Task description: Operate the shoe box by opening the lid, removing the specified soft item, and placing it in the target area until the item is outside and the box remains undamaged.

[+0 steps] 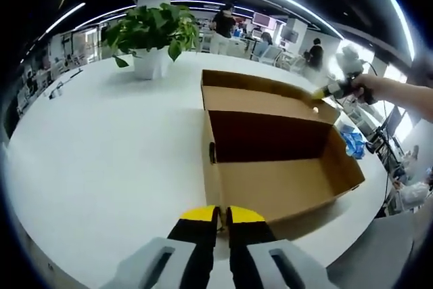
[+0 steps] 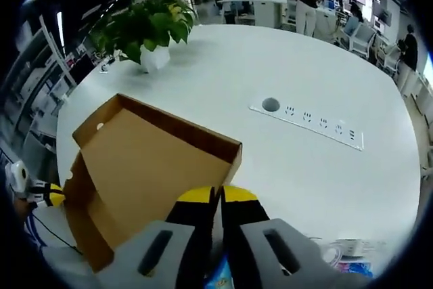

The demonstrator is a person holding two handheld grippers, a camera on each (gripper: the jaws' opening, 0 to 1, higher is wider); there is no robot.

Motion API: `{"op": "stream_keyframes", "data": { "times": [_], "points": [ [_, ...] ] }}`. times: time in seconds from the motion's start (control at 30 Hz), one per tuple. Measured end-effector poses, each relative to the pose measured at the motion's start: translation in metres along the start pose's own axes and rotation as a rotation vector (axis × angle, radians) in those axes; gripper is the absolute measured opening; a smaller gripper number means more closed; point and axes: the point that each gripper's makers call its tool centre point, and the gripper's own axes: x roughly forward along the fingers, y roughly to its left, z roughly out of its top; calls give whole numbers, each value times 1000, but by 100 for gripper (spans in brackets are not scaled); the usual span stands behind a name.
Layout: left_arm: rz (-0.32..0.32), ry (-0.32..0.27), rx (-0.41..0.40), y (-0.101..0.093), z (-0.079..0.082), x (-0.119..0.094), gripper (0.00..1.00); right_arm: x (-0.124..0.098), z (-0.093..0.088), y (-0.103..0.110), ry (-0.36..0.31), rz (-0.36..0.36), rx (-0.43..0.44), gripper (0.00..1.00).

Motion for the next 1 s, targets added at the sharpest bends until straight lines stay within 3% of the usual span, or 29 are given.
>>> {"op": "stream_keyframes", "data": {
  "times": [0.23, 0.57, 0.77, 1.0],
  "points": [
    [0, -1, 2, -1, 0, 0, 5, -12, 7, 4, -47, 1, -21, 1],
    [2, -14, -6, -1, 0, 0, 5, -41, 14, 15, -170, 13, -27, 0],
    [2, -14, 3, 0, 0, 0, 5, -54, 14, 22, -233, -10, -103, 0],
    [-1, -23, -6, -1, 0, 0, 5, -69, 12, 29, -286, -22, -132, 0]
  ]
}}
